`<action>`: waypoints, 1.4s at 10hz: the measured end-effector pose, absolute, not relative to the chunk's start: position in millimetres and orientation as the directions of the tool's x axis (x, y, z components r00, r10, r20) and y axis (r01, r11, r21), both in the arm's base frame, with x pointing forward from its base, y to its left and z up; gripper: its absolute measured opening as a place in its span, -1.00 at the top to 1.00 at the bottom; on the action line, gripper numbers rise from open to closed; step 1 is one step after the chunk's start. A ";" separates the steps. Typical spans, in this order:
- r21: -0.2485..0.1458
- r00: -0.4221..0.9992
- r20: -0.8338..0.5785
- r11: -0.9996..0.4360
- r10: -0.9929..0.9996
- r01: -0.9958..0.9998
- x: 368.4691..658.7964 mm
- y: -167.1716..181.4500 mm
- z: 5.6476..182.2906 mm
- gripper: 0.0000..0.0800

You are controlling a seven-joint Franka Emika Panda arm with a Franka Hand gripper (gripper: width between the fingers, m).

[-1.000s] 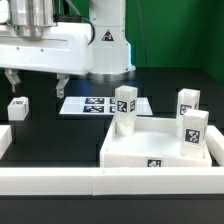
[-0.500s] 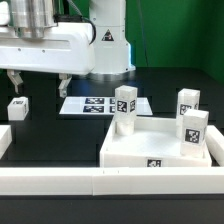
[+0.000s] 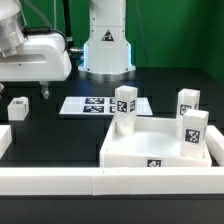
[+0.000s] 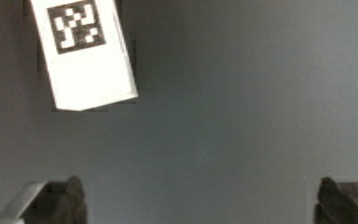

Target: Assemble square table

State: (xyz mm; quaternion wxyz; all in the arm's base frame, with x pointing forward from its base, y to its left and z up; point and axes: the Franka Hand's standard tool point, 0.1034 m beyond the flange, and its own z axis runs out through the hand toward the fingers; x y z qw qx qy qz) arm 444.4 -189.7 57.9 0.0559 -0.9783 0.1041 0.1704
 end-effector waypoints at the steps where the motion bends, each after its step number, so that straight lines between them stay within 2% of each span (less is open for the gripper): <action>1: -0.086 0.886 -0.436 -0.973 -0.158 -0.215 439.1 -184.9 58.0 -0.62; 2: -0.095 0.855 -0.499 -0.972 -0.140 -0.215 438.2 -183.8 57.5 -0.62; 3: -0.087 0.831 -0.545 -0.979 -0.108 -0.184 439.0 -187.5 55.5 -0.62; 4: -0.040 0.837 -0.544 -0.995 -0.056 -0.093 443.8 -195.7 52.6 -0.62; 5: -0.022 0.846 -0.531 -0.998 -0.041 -0.062 446.1 -193.2 49.7 -0.62; 10: -0.024 0.834 -0.551 -0.998 -0.033 -0.055 442.8 -192.8 46.4 -0.62; 11: -0.029 0.799 -0.601 -0.998 -0.028 -0.057 435.9 -193.4 46.1 -0.62; 12: -0.012 0.752 -0.658 -0.999 -0.027 -0.046 430.7 -202.8 42.8 -0.62; 14: -0.024 0.665 -0.746 -0.997 -0.031 -0.074 425.4 -207.4 42.6 -0.62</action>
Offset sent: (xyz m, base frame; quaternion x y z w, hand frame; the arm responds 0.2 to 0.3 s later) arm 0.0053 -0.0301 -0.0039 -0.2025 -0.0731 -0.1568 0.9639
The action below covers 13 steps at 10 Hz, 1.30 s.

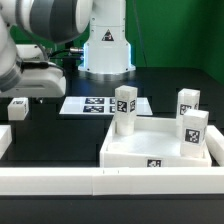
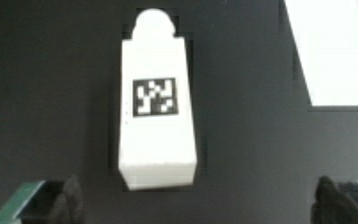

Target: Assemble square table

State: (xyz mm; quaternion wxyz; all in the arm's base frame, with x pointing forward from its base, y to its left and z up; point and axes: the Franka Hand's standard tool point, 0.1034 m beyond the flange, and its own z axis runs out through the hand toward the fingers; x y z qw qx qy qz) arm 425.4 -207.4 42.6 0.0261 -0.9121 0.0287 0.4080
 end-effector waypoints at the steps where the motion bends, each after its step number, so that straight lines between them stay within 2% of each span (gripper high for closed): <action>1: -0.020 0.612 -0.790 -0.997 -0.028 -0.071 424.5 -206.9 39.7 -0.62; 3: -0.025 0.611 -0.791 -0.998 -0.016 -0.059 425.9 -209.8 34.4 -0.62; 6: -0.037 0.580 -0.815 -0.996 -0.018 -0.082 404.7 -220.6 18.3 -0.62; 13: -0.034 0.573 -0.819 -0.996 -0.022 -0.087 390.2 -221.6 8.7 -0.62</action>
Offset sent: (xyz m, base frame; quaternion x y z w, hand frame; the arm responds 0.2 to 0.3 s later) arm -0.0113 -0.0168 -0.0196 -0.0001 -0.0306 -0.0579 0.9979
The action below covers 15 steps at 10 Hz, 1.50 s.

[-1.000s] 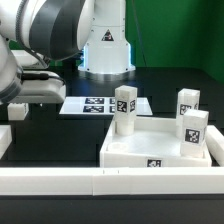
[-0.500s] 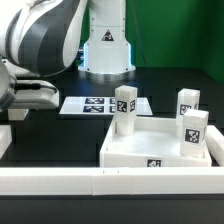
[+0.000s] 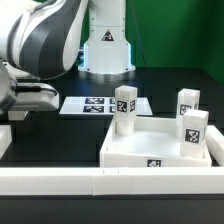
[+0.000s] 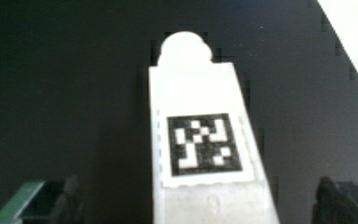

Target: Assemble square table

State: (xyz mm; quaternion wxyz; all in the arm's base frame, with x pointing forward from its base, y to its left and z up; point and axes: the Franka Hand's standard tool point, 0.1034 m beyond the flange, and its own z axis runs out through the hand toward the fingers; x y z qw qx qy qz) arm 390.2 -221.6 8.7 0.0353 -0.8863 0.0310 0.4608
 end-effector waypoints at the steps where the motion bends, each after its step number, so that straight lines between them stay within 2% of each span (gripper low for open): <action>1: -0.033 0.573 -0.820 -0.995 -0.024 -0.089 389.7 -221.4 8.6 -0.62; 3: -0.033 0.574 -0.818 -0.996 -0.022 -0.086 391.1 -220.0 9.5 -0.59; 5: -0.033 0.574 -0.818 -0.996 -0.022 -0.085 391.1 -220.1 9.5 0.28; 7: -0.033 0.575 -0.818 -0.996 -0.022 -0.085 391.6 -220.0 9.9 0.29; 9: -0.027 0.584 -0.812 -0.996 -0.027 -0.083 400.7 -212.4 18.6 0.29; 11: -0.012 0.597 -0.801 -0.997 -0.037 -0.079 420.3 -188.3 41.6 0.29; 13: -0.020 0.629 -0.777 -0.999 -0.016 -0.050 436.9 -169.3 62.1 0.29; 15: -0.017 0.624 -0.781 -0.998 -0.024 -0.059 431.5 -174.4 56.0 0.29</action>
Offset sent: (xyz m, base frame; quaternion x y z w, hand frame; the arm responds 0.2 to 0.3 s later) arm -0.0018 0.0059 0.0032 0.0029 -0.0026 0.0064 1.0000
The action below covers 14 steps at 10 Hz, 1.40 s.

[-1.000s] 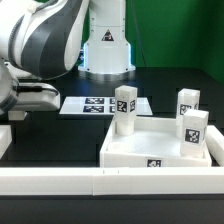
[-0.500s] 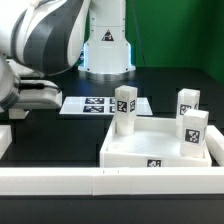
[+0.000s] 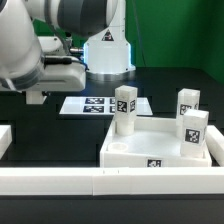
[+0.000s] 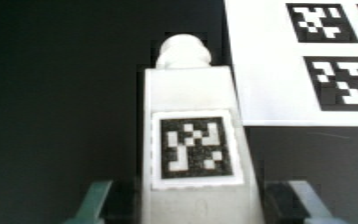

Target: Assemble square table

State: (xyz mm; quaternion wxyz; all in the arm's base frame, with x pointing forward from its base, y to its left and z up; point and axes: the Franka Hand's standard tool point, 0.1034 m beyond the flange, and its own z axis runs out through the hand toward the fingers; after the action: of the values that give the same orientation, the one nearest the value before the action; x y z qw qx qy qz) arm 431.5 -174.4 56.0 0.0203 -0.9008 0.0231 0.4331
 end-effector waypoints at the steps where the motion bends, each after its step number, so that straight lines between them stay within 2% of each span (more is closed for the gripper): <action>1: -0.013 0.642 -0.766 -0.999 -0.024 -0.053 435.6 -175.3 55.2 0.29; 3: -0.009 0.657 -0.753 -0.998 -0.030 -0.055 438.7 -174.6 55.1 0.29; 6: -0.039 0.733 -0.677 -0.990 -0.074 -0.135 452.5 -139.0 89.9 0.29; 8: -0.055 0.834 -0.548 -0.992 -0.065 -0.113 471.4 -139.9 97.0 0.29; 9: -0.044 0.893 -0.443 -0.993 -0.076 -0.107 474.8 -141.6 96.0 0.29; 10: -0.045 0.908 -0.411 -0.993 -0.081 -0.109 469.4 -141.3 96.3 0.29; 12: -0.027 0.959 -0.265 -0.994 -0.099 -0.110 477.5 -144.9 95.9 0.29; 13: -0.048 0.963 -0.246 -0.991 -0.110 -0.125 479.3 -136.8 102.7 0.29; 14: -0.052 0.978 -0.169 -0.990 -0.122 -0.133 492.1 -133.5 110.2 0.29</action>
Offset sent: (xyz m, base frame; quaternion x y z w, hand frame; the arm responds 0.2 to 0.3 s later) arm -0.0009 0.0404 0.0277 0.0628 0.0803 0.0472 0.9937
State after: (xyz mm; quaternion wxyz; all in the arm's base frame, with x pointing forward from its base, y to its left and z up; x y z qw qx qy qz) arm 492.1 -133.5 110.2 0.0317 -0.9940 0.0642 0.0831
